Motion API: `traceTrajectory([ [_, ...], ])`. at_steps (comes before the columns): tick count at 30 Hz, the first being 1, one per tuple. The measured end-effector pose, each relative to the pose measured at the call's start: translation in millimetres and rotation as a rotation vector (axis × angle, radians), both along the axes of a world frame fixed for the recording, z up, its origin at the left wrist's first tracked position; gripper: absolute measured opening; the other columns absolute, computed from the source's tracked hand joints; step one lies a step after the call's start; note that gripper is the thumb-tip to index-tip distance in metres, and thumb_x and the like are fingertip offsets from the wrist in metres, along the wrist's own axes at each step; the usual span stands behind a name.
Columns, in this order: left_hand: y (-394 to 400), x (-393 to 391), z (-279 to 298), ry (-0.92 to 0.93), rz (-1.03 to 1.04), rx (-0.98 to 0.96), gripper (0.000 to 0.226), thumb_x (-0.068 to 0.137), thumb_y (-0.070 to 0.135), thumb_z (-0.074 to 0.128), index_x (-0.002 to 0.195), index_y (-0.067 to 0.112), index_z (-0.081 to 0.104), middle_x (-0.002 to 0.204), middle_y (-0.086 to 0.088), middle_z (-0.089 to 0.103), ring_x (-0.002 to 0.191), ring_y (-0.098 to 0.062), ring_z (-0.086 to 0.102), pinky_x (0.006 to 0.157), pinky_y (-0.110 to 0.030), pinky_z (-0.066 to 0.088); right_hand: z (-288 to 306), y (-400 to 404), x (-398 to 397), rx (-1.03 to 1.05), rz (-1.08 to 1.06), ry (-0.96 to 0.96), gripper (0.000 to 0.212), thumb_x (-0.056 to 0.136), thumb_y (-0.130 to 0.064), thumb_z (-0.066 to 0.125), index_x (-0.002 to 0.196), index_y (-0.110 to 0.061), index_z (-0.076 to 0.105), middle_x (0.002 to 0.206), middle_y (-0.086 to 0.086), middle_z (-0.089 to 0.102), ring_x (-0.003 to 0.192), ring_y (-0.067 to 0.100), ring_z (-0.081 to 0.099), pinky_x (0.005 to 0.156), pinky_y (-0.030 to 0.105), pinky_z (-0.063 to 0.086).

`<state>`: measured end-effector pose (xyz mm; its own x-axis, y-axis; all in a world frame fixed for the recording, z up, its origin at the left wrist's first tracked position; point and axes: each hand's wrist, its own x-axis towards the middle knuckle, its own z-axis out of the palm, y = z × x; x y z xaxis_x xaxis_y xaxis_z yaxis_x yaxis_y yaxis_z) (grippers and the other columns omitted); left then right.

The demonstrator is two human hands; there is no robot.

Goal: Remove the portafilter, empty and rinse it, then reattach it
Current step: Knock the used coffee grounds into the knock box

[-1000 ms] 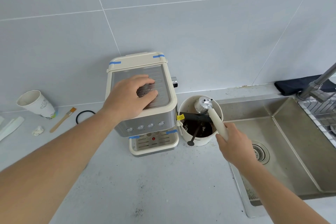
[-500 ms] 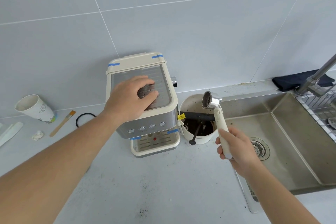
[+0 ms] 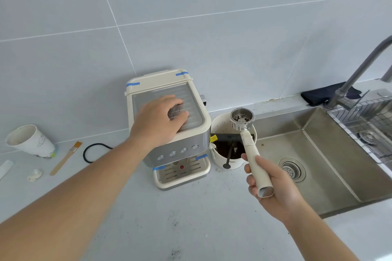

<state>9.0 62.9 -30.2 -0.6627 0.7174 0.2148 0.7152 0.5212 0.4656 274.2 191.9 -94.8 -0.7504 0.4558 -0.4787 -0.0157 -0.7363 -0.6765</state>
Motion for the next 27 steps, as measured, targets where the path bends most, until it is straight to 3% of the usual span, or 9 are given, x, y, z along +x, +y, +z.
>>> traceTrajectory([
  [8, 0.1, 0.4, 0.2, -0.019, -0.019, 0.004, 0.042, 0.087, 0.052, 0.050, 0.121, 0.030, 0.061, 0.127, 0.015, 0.060, 0.112, -0.015, 0.056, 0.099, -0.039, 0.043, 27.1, -33.1, 6.7, 0.124, 0.005, 0.035, 0.045, 0.082, -0.024, 0.061, 0.118, 0.003, 0.061, 0.075, 0.009, 0.061, 0.050, 0.019, 0.052, 0.040, 0.028, 0.043],
  [16, -0.9, -1.2, -2.4, 0.040, -0.069, 0.019, 0.039, 0.086, 0.049, 0.047, 0.112, 0.025, 0.064, 0.113, 0.011, 0.064, 0.105, -0.015, 0.057, 0.096, -0.037, 0.042, 38.2, -64.6, 20.8, 0.235, -0.023, 0.027, 0.027, 0.081, -0.023, 0.063, 0.099, -0.003, 0.068, 0.083, 0.015, 0.062, 0.053, 0.023, 0.052, 0.042, 0.030, 0.041],
  [23, -1.9, 0.4, 0.8, 0.091, -0.113, -0.024, 0.032, 0.085, 0.045, 0.043, 0.094, 0.020, 0.062, 0.096, 0.007, 0.063, 0.092, -0.017, 0.055, 0.084, -0.035, 0.041, 48.9, -83.1, 32.1, 0.261, -0.087, 0.006, 0.042, 0.080, -0.024, 0.063, 0.113, 0.002, 0.061, 0.078, 0.012, 0.061, 0.050, 0.021, 0.050, 0.041, 0.027, 0.040],
  [27, -3.6, 3.6, 2.0, 0.104, -0.133, -0.003, 0.026, 0.085, 0.042, 0.044, 0.080, 0.020, 0.058, 0.084, 0.007, 0.060, 0.081, -0.018, 0.054, 0.075, -0.036, 0.041, 52.4, -86.7, 39.8, 0.269, -0.134, -0.011, 0.036, 0.090, -0.018, 0.057, 0.116, 0.007, 0.058, 0.079, 0.013, 0.061, 0.050, 0.021, 0.050, 0.040, 0.027, 0.039],
])
